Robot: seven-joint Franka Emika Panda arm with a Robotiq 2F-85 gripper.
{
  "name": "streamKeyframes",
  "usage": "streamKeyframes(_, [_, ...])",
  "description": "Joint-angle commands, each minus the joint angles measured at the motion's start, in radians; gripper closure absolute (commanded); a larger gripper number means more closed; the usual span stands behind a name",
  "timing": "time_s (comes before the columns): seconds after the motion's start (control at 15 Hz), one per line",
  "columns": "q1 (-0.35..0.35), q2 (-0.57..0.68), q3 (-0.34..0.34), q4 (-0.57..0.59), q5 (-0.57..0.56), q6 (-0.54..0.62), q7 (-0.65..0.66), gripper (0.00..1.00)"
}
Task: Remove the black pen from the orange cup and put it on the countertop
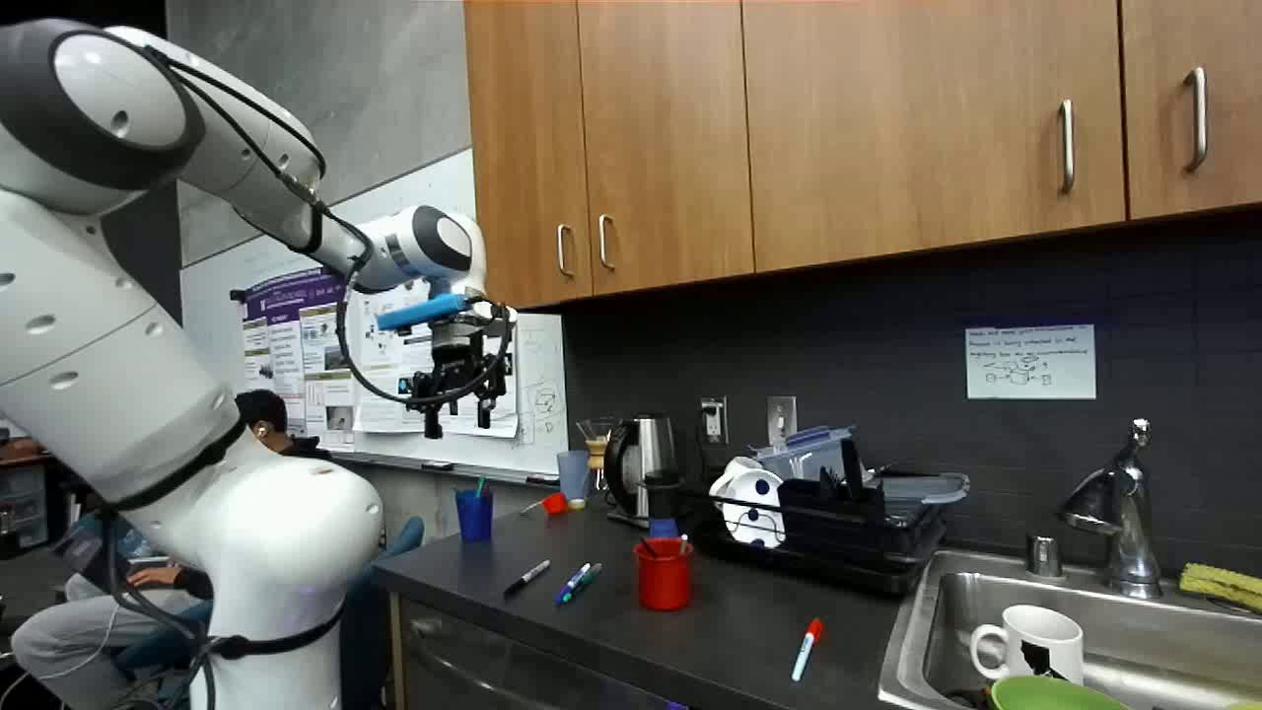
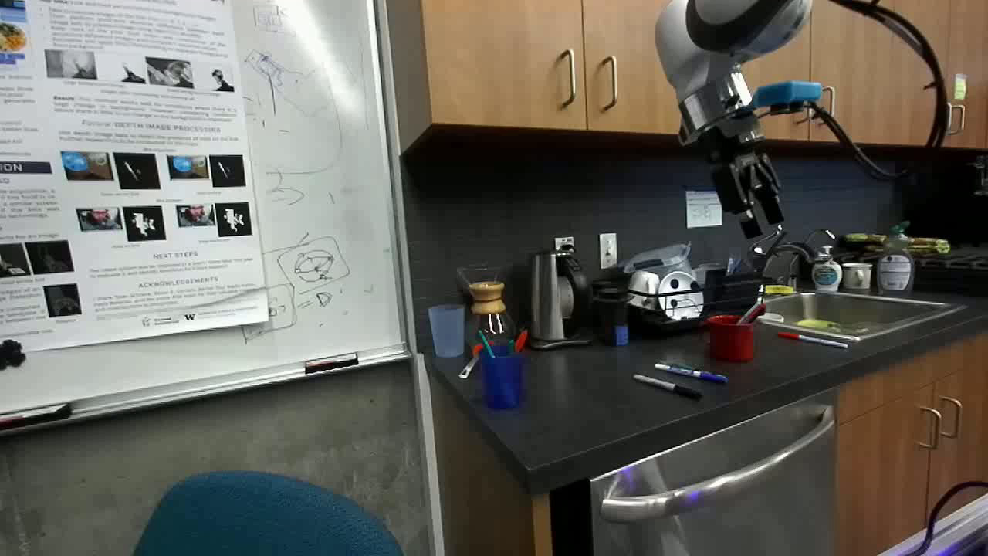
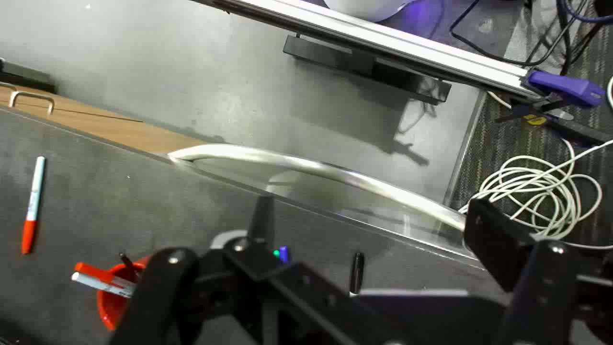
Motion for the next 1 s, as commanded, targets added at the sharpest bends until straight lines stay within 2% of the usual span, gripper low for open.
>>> streamKeyframes(0.0, [0.024,0.004,-0.019,0.002,-0.008,-0.002,0.012,0.0])
streamKeyframes(0.47, [0.024,0.004,-0.019,0.002,-0.008,-0.002,0.012,0.0])
streamKeyframes(0.73, [0.013,0.049,-0.053,-0.014,-0.011,0.107,-0.015,0.0])
streamKeyframes(0.93, [-0.01,0.093,-0.104,-0.019,-0.018,0.199,-0.035,0.0])
